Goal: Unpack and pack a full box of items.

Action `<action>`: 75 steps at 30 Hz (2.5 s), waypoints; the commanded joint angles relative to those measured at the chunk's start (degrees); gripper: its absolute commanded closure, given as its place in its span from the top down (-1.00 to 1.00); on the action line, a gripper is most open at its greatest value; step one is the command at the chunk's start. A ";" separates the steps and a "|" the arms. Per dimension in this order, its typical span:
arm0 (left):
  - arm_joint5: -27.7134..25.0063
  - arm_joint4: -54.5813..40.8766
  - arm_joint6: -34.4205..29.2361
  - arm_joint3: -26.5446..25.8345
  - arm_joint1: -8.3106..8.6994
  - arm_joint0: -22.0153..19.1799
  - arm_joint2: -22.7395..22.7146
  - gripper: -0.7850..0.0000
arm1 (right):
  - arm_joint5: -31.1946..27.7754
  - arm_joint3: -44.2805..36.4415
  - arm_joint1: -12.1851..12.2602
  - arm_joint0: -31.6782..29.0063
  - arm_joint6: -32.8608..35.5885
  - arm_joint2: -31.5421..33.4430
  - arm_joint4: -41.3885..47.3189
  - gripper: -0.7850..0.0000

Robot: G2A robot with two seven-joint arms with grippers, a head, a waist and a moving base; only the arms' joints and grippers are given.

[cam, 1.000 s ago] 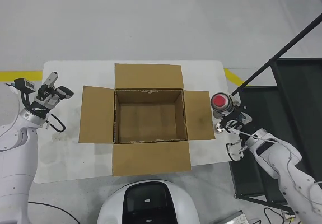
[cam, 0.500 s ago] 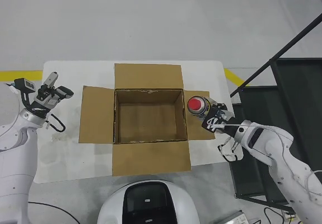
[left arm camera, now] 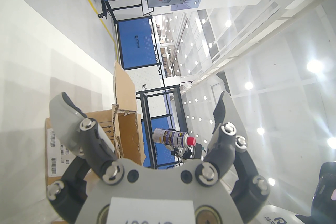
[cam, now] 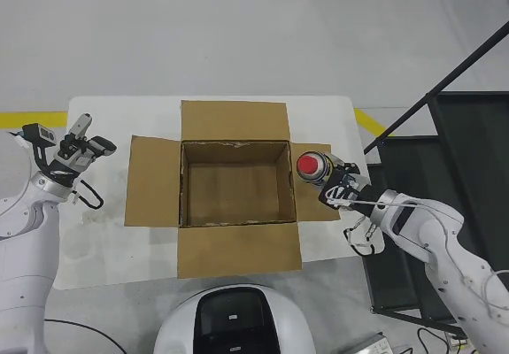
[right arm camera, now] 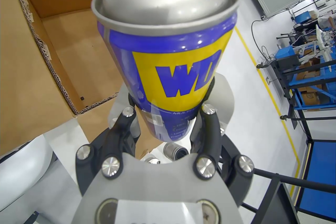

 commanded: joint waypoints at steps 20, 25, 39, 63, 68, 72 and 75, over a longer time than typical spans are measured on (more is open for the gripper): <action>0.00 0.00 0.00 0.00 0.00 0.00 0.00 1.00 | -4.26 2.37 -5.73 33.61 44.73 -32.78 10.91 -1.00; 0.00 0.00 0.00 0.00 0.00 0.00 0.00 1.00 | 0.34 11.38 -10.12 44.84 50.05 -44.03 15.79 -1.00; 0.00 0.00 0.00 0.00 0.00 0.00 0.00 1.00 | 3.38 35.92 -20.11 57.96 53.02 -60.37 23.84 -1.00; 0.00 0.00 0.00 0.00 0.00 0.00 0.00 1.00 | -4.14 39.65 -22.76 57.91 42.23 -57.85 27.36 1.00; 0.00 0.00 0.00 0.00 0.00 0.00 0.00 1.00 | -8.91 30.91 -17.37 49.92 32.95 -45.99 25.63 1.00; 0.00 0.00 0.00 0.00 0.00 0.00 0.00 1.00 | -12.24 23.72 -13.27 40.85 27.93 -34.51 24.30 1.00; 0.00 0.00 0.00 0.00 0.00 0.00 0.00 1.00 | -15.81 19.60 -10.86 33.41 24.15 -26.33 24.63 1.00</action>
